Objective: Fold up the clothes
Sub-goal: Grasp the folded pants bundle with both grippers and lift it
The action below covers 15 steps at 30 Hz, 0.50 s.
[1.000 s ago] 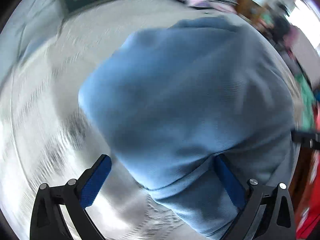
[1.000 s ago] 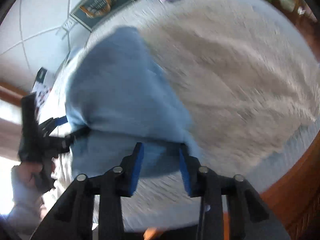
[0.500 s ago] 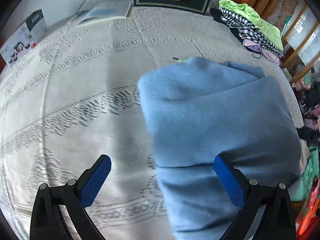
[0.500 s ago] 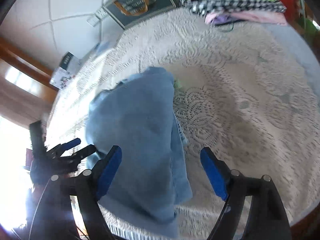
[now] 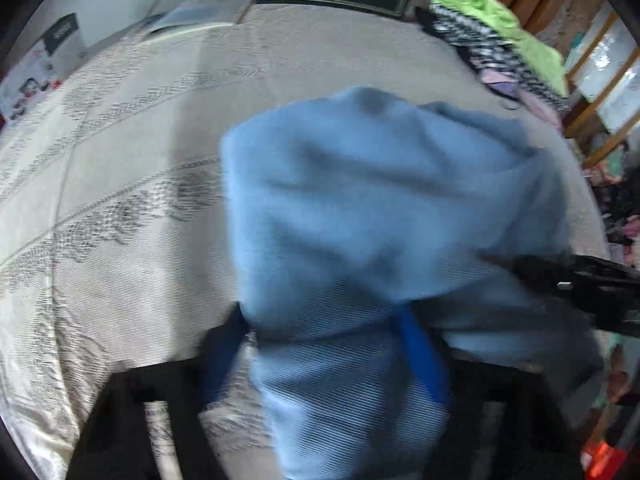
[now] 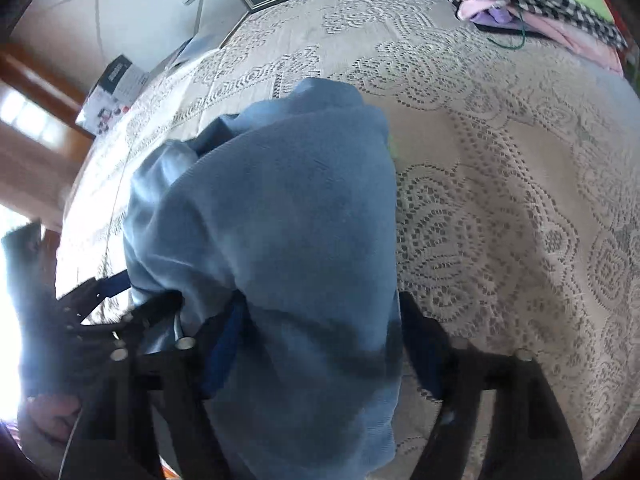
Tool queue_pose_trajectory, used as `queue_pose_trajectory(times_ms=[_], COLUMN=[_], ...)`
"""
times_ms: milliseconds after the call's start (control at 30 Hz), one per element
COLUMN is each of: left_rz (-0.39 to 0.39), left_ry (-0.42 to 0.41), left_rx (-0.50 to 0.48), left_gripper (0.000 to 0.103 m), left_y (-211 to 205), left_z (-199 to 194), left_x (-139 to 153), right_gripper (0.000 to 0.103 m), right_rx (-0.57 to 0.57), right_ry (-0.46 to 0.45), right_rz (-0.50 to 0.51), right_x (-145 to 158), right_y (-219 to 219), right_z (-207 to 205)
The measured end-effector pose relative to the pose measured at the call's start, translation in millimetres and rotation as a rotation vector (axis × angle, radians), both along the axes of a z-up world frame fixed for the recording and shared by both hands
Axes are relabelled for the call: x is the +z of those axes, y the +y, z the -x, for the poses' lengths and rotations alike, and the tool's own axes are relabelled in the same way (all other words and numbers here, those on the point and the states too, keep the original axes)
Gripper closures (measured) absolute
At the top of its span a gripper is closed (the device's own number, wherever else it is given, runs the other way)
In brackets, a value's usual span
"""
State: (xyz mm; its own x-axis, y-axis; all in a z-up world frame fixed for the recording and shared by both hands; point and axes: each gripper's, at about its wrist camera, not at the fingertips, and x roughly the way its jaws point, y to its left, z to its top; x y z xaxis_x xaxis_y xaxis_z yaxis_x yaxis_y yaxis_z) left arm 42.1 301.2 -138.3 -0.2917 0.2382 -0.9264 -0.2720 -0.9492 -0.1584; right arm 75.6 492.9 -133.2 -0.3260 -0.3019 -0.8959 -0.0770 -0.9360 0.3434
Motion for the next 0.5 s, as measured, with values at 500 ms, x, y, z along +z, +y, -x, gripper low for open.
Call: queue_pose_trajectory(times_ms=[500], left_rz=[-0.053], left_ry=[0.034], left_rx=[-0.027], left_gripper=[0.054], left_y=[6], left_z=[-3], left_x=[-1], right_gripper=[0.050], right_rx=[0.011], right_ry=[0.029], right_rz=[0.055], right_x=[3], right_y=[12], right_z=[-5])
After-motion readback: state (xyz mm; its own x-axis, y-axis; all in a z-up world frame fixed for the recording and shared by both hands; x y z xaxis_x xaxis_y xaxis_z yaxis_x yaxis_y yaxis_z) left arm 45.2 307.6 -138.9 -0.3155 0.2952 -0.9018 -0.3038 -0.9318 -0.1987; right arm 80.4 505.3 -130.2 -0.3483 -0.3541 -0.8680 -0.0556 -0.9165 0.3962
